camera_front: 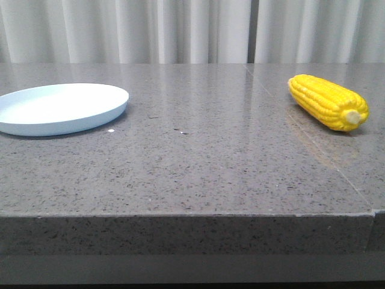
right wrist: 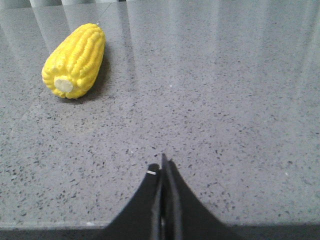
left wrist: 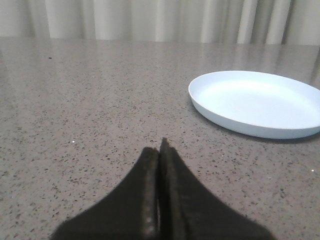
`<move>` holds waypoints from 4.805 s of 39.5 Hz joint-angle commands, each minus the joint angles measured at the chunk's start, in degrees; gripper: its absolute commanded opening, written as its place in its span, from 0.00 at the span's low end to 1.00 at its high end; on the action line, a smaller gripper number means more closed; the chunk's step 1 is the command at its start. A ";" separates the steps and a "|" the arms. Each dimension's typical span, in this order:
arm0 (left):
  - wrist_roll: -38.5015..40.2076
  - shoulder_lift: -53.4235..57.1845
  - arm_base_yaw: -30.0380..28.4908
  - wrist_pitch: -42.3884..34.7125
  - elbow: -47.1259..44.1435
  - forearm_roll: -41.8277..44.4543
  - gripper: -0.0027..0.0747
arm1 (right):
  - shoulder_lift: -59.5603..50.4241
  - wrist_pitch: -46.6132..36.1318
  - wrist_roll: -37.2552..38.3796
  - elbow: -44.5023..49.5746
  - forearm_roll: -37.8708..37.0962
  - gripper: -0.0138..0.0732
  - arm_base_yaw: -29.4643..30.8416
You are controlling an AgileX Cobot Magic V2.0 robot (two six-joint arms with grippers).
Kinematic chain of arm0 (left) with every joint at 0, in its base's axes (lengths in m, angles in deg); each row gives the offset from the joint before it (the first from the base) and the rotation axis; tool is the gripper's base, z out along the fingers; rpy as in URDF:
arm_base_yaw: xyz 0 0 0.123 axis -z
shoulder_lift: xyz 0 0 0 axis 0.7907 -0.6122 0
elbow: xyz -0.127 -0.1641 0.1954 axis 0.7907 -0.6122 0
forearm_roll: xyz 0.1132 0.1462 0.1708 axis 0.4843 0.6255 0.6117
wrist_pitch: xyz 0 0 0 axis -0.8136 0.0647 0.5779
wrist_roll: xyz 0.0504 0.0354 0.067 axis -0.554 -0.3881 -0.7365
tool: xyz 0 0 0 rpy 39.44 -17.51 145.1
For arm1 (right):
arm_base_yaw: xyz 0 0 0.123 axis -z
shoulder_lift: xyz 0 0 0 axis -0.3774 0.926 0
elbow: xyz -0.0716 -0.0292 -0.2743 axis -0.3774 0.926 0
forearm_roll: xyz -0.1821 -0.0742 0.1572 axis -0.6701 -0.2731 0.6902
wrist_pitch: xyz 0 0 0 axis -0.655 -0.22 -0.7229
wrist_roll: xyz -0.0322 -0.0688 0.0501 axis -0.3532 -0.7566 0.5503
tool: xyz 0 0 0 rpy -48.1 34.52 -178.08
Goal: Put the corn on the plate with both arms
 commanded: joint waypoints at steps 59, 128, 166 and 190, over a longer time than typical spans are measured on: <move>-0.16 0.99 0.06 -6.54 -1.24 -0.50 0.01 | -0.81 -5.75 -0.26 -1.23 0.21 0.09 0.32; -0.16 -20.51 0.06 -0.38 31.02 3.69 0.90 | 27.49 2.46 -0.26 -39.18 3.54 0.90 0.28; -0.43 -63.80 8.43 28.27 57.90 -1.40 0.90 | 27.49 2.46 -0.26 -39.18 3.54 0.90 0.28; -0.43 -98.00 8.48 51.87 83.87 -2.05 0.90 | 27.49 2.46 -0.26 -39.18 3.54 0.90 0.28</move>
